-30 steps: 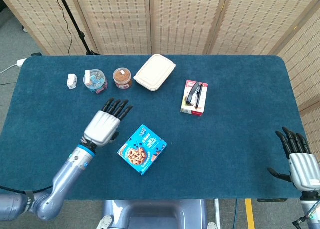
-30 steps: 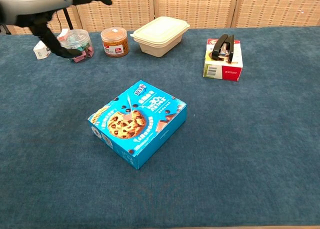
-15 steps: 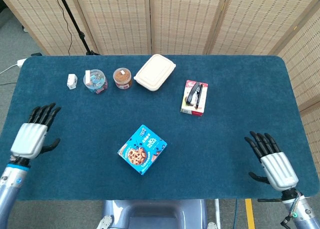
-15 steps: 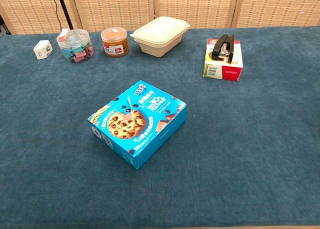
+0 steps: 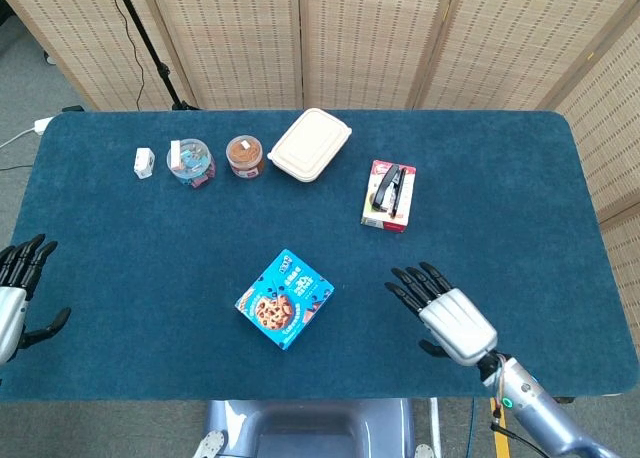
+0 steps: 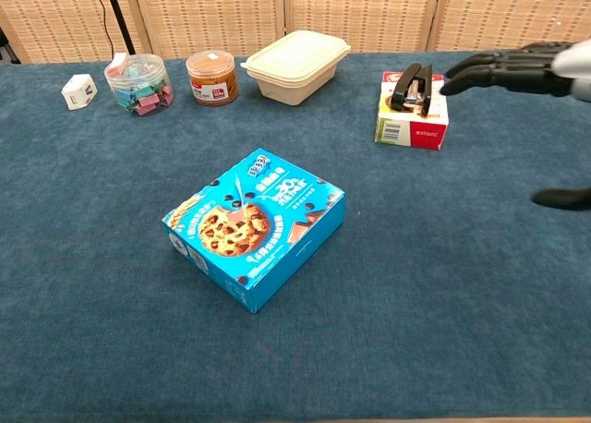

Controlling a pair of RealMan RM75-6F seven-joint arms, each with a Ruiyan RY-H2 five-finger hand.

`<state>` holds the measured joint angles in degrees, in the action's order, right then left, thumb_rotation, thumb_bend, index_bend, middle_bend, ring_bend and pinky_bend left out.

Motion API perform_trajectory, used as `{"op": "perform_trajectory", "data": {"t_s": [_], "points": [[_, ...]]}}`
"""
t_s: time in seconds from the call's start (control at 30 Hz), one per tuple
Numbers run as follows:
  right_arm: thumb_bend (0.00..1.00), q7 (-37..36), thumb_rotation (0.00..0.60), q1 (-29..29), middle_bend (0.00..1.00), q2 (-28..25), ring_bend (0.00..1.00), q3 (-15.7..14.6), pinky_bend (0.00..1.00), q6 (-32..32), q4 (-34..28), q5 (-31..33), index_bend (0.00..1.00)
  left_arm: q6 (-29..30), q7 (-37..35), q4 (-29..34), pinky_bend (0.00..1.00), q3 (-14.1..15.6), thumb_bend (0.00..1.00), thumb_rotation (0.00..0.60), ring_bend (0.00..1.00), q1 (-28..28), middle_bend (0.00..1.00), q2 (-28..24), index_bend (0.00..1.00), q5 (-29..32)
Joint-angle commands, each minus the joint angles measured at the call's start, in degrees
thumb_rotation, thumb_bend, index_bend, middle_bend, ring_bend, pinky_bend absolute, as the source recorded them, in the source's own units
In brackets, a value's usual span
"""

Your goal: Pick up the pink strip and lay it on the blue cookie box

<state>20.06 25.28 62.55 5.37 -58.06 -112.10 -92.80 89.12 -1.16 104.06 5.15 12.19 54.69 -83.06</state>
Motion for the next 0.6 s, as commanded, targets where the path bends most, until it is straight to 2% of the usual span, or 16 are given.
{"op": "perform_trajectory", "data": {"t_s": [0.03,0.1,0.3,0.6], "points": [[0.71,8.7,0.600,5.9,0.00,5.9,0.00,3.8,0.00,5.9,-1.4,6.9,0.11,-0.9,-3.2,-0.7,0.00,-0.9,0.27,0.600,0.00,-0.4,0.00,-1.2,0.00,-0.6],[0.80,12.2,0.600,7.9,0.00,8.6,0.00,4.7,0.00,7.0,-1.3,9.4,0.14,-1.2,-4.6,-1.1,0.00,-1.2,0.27,0.600,0.00,-0.6,0.00,-1.6,0.00,-1.1],[0.98,21.2,0.600,13.3,0.00,16.1,0.00,6.6,0.00,8.2,-0.1,14.2,0.22,-2.6,-8.1,-2.0,0.00,-1.9,0.27,0.600,0.00,-1.0,0.00,-2.5,0.00,-1.6],[1.00,29.1,0.600,19.6,0.00,24.5,0.00,7.3,0.00,8.4,3.9,22.5,0.26,-3.3,-11.2,-2.9,0.00,-2.6,0.27,0.600,0.00,-2.0,0.00,-3.2,0.00,-3.0]]}}
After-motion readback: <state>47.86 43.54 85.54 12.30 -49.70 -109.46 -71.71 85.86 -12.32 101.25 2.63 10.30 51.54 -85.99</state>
